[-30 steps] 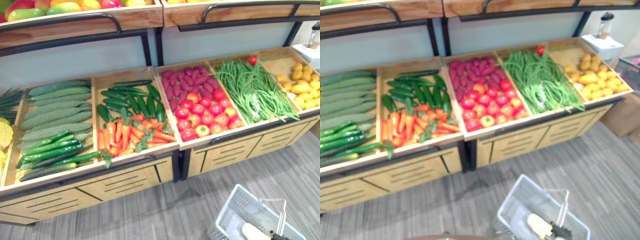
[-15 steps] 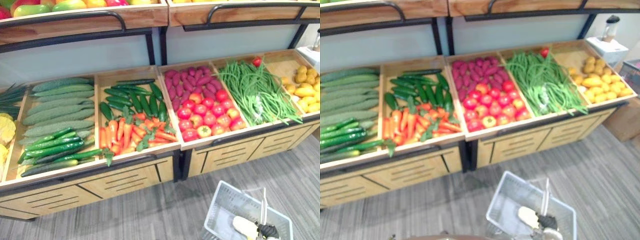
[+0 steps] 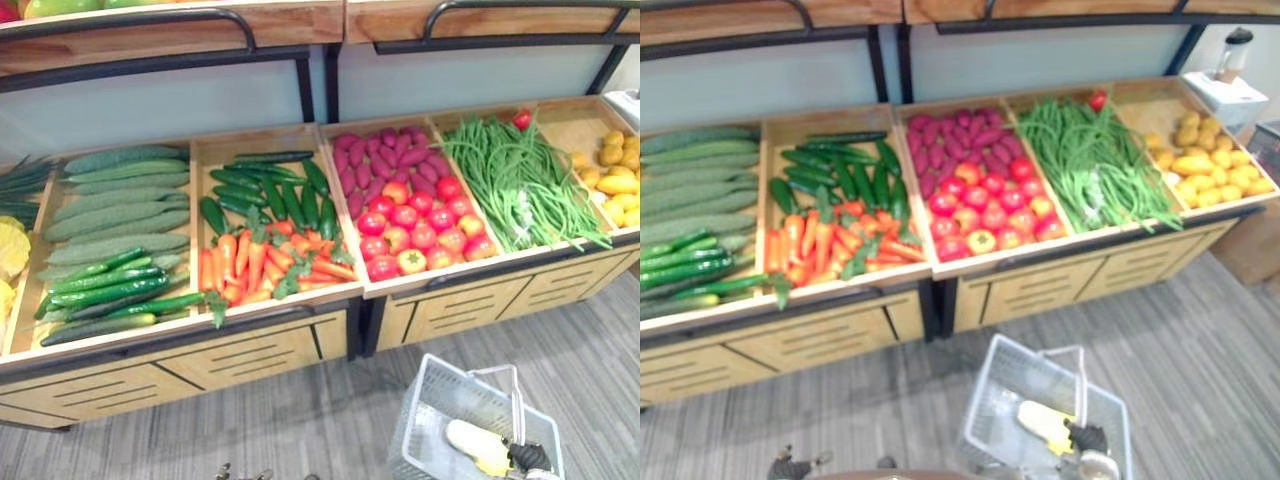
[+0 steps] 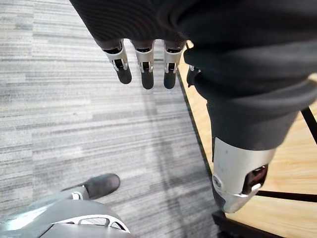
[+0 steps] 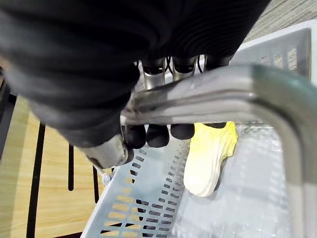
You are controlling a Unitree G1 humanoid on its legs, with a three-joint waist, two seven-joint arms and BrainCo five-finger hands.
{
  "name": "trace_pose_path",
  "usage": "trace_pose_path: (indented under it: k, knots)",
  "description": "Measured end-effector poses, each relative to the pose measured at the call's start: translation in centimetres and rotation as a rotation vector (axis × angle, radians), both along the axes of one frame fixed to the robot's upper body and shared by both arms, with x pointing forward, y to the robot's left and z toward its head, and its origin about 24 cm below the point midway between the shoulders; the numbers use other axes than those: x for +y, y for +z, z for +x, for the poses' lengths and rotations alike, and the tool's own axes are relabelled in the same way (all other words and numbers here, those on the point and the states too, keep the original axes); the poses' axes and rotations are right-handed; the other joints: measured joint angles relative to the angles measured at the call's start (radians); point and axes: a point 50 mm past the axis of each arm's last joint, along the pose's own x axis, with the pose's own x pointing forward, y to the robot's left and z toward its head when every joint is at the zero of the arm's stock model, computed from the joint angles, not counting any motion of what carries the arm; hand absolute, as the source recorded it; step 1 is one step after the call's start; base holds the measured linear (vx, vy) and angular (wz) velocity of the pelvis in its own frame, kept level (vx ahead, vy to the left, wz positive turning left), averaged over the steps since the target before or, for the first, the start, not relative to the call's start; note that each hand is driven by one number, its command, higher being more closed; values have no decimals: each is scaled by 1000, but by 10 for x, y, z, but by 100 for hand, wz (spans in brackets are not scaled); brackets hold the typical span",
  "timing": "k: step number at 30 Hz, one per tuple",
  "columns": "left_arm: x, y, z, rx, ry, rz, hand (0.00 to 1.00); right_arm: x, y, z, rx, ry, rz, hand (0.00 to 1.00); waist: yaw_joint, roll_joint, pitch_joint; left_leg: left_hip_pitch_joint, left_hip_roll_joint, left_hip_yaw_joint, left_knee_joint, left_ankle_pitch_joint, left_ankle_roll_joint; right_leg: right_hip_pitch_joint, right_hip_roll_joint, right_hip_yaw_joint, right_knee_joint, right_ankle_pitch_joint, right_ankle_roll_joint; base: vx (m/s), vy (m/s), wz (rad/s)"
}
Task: Pick vegetable in the basket
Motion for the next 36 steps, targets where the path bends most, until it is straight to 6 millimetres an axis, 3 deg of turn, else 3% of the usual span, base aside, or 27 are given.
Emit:
trace_pose_path:
  k: [3,5,7,10,14,17,21,24,26,27,28,29,30,32,34,36]
  knots:
    - [0,0,0,0,2,0,0,-1,1,3,-4,12,-15,100,0,6,19,-1,6,-27,2,6,-1,-1,3,0,36,-16,-21,-5,-24,29]
    - [4,1,1,-5,9,8,0,2,1,3,-4,20,-11,100,-2,-3,34,-61,12,-62,105,-24,-3,-2,-3,-6,58,-31,-27,-39,-35,47]
    - [5,4,7,-31,6,16,0,1,2,5,-9,21,-15,100,4,-11,84,-211,34,-117,426,-93,-4,5,-10,-15,109,-78,-12,-127,-54,56]
    - [-2,0,-2,-5,17,-2,0,-7,3,-2,-3,-4,-33,100,32,2,103,-290,48,-171,610,-91,-8,8,-14,-16,171,-125,2,-171,-30,18]
    - [-16,-4,-14,20,33,-44,0,-26,11,-7,-22,-54,-96,100,38,39,84,-277,44,-161,462,-93,-12,-50,-31,-7,189,-127,26,-80,55,9]
    - [-13,-5,-19,32,47,-37,0,-26,11,-5,-25,-54,-100,100,37,45,77,-235,29,-156,319,-97,-5,-74,-29,18,158,-94,39,-36,77,-11]
    - [-14,-4,-15,26,24,-36,0,-26,11,-4,-26,-52,-102,100,47,32,69,-223,13,-103,283,-97,0,-72,-31,69,53,-20,53,25,103,-35]
    - [-13,-3,-5,17,-27,-24,0,-26,11,-6,-9,-36,-125,100,37,8,60,-219,-15,-68,284,-118,21,-91,-62,99,53,-15,59,59,106,-30]
    - [-10,-2,0,11,-53,-10,0,-26,10,-8,1,-36,-125,100,27,6,53,-210,-24,-47,309,-161,39,-95,-76,119,89,-9,59,98,121,-35]
    - [-6,0,2,9,-64,4,0,-25,11,-4,-7,-30,-123,100,23,9,53,-201,-18,-31,311,-176,44,-135,-71,139,169,3,43,67,110,-48]
    - [-2,2,7,-4,-65,20,0,-24,11,-1,-10,-26,-121,100,23,27,44,-191,4,-19,306,-182,43,-194,-49,147,262,41,-13,66,119,-46]
    - [1,3,10,-13,-65,32,0,-22,11,0,-12,-25,-117,100,23,32,44,-181,15,-15,296,-179,41,-217,-38,147,307,63,-41,91,122,-35]
    - [8,6,13,-26,-65,61,0,-18,9,1,-14,-26,-105,100,22,37,42,-146,23,-11,267,-169,45,-245,-32,145,370,97,-51,168,133,-18]
    - [17,9,14,-28,-59,91,0,-10,4,-1,3,-17,-81,100,20,19,42,-112,29,-8,235,-162,57,-260,-24,140,398,76,-47,159,62,-7]
    - [25,12,16,-32,-50,114,0,-2,0,-3,24,7,-63,100,21,3,39,-100,46,-7,224,-159,52,-261,16,129,342,31,-34,157,-46,1]
    - [24,12,17,-36,-48,113,0,-1,0,1,20,9,-61,100,16,-1,40,-96,54,-8,218,-153,42,-260,65,135,186,41,-21,172,-97,6]
